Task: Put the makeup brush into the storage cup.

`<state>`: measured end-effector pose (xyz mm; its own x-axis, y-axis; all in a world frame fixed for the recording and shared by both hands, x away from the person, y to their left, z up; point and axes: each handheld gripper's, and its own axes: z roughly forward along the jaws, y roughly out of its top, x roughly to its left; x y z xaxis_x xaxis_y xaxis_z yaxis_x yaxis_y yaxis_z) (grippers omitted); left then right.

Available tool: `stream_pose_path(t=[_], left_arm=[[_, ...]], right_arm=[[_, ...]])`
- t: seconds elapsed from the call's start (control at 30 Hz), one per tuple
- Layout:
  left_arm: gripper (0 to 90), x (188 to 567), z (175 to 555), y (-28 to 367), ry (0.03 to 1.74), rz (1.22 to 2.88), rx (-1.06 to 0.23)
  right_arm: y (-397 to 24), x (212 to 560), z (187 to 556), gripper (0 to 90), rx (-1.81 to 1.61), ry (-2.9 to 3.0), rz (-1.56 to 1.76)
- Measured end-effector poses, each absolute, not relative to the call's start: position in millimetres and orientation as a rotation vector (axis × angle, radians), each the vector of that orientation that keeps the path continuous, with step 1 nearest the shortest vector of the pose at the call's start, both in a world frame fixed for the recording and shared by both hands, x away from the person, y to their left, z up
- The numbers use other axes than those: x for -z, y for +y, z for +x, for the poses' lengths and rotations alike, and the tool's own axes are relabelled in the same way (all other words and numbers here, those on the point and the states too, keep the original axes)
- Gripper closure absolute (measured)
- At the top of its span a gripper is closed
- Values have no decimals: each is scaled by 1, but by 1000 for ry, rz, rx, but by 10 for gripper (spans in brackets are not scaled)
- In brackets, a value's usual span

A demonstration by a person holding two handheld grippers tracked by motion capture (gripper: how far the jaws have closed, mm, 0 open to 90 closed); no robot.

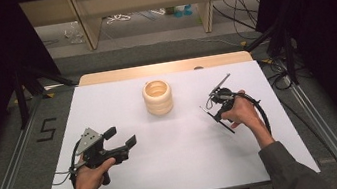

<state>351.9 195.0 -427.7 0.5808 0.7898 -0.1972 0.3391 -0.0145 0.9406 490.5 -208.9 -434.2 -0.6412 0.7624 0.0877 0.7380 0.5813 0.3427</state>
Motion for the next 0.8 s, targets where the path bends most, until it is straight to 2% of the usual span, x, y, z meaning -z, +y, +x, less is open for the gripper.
stream_pose_path(t=[0.8], left_arm=[[156, 428, 352, 194, 968, 1605, -465]], right_arm=[[-214, 407, 491, 856, -1047, 2487, 1174]])
